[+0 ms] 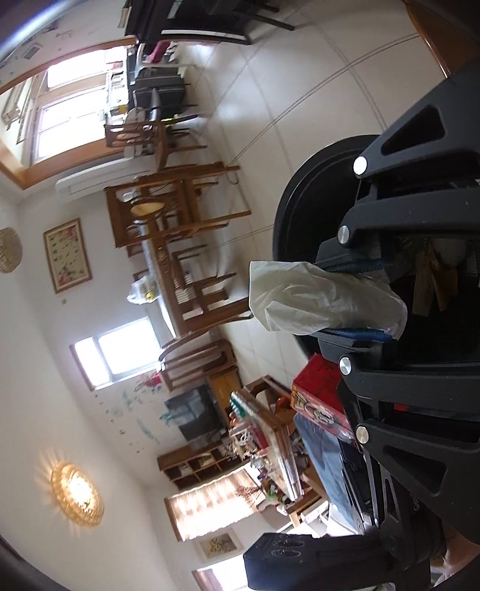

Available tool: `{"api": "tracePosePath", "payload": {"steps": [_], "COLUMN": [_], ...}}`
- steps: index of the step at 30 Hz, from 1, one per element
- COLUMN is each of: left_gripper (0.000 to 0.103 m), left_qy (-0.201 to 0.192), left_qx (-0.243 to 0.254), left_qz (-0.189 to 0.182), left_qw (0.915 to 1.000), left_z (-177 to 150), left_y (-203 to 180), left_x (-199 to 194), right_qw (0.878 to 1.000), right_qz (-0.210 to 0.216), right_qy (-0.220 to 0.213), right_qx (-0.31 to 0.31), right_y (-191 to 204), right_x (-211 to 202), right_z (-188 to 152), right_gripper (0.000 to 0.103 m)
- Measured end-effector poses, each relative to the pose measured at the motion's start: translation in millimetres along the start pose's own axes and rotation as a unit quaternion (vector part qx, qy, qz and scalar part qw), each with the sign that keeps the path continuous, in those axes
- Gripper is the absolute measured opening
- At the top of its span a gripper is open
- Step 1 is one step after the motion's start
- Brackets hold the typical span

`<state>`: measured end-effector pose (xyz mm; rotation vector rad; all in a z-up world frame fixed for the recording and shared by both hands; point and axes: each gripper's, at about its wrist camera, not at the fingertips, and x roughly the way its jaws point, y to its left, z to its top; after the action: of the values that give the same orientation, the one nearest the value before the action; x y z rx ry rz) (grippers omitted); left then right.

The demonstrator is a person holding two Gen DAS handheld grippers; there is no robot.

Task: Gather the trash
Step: 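Carry the carton and tissue over the black bin and open both grippers, then grasp the white round lid with the left gripper while the right grasps the clear plastic cup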

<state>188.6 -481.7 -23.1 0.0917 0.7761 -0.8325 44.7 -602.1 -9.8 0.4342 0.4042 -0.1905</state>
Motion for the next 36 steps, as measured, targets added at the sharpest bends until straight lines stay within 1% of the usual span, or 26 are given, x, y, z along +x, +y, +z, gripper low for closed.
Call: {"api": "tracePosePath", "payload": {"steps": [4,7,10,15,18,19,20,21,22,23,24,26,27,30,32,36], "left_gripper": [0.053,0.053,0.053,0.053,0.053,0.054,0.057,0.064,0.080,0.088,0.090,0.095,0.096,0.096,0.096,0.096], "left_qy": [0.018,0.026,0.035,0.038,0.048,0.052,0.054,0.053,0.049,0.040,0.028,0.018,0.013,0.001,-0.012,-0.034], "left_qx": [0.000,0.004,0.001,0.008,0.011,0.014,0.020,0.029,0.034,0.038,0.044,0.050,0.052,0.053,0.055,0.045], "left_qz": [0.008,0.014,0.013,0.012,-0.001,-0.001,0.001,0.009,0.016,0.023,0.031,0.035,0.036,0.036,0.033,0.032], "left_qw": [0.9998,0.9995,0.9993,0.9992,0.9988,0.9986,0.9983,0.9981,0.9981,0.9982,0.9982,0.9980,0.9979,0.9980,0.9979,0.9979], "left_z": [1.9,1.8,1.2,-1.3,-4.6,-7.7,-9.4,-11.0,-9.9,-11.2,-12.4,-14.4,-16.0,-21.2,-25.3,-37.3], "left_y": [0.1,2.0,-0.1,-0.2,0.5,-0.3,-3.1,-4.3,-2.2,-2.4,-2.9,-3.7,-2.5,-1.9,-0.4,7.3], "left_x": [18.9,25.7,35.3,41.6,43.3,42.5,41.6,39.5,36.2,31.2,24.0,13.7,6.7,-15.3,-35.1,-77.0], "right_qw": [1.000,1.000,0.999,0.999,0.999,0.999,0.999,0.999,0.999,0.999,0.999,0.999,0.999,0.999,0.999,0.999], "right_qz": [-0.006,-0.006,-0.009,-0.012,-0.010,-0.010,-0.009,-0.008,-0.008,-0.006,-0.002,0.003,0.006,0.012,0.015,0.028], "right_qy": [0.009,0.016,0.021,0.025,0.031,0.035,0.037,0.038,0.037,0.035,0.033,0.030,0.028,0.022,0.016,0.019], "right_qx": [0.008,0.016,0.022,0.026,0.027,0.027,0.027,0.028,0.030,0.033,0.038,0.041,0.039,0.034,0.032,0.014], "right_y": [-8.5,-14.2,-17.4,-23.6,-24.2,-24.1,-23.7,-23.1,-23.6,-23.6,-24.4,-24.0,-22.0,-14.9,-7.8,16.9], "right_x": [5.3,9.2,11.0,14.2,16.3,17.0,16.8,16.0,16.0,14.7,12.8,8.4,5.8,-1.7,-8.4,-15.1], "right_z": [-7.9,-9.3,-11.2,-7.0,-7.4,-7.3,-7.6,-7.5,-6.4,-6.4,-6.6,-5.1,-4.1,-1.9,-2.2,-3.2], "right_gripper": [0.024,0.024,0.024,0.025,0.027,0.031,0.035,0.047,0.063,0.071,0.081,0.083,0.083,0.083,0.087,0.087]}}
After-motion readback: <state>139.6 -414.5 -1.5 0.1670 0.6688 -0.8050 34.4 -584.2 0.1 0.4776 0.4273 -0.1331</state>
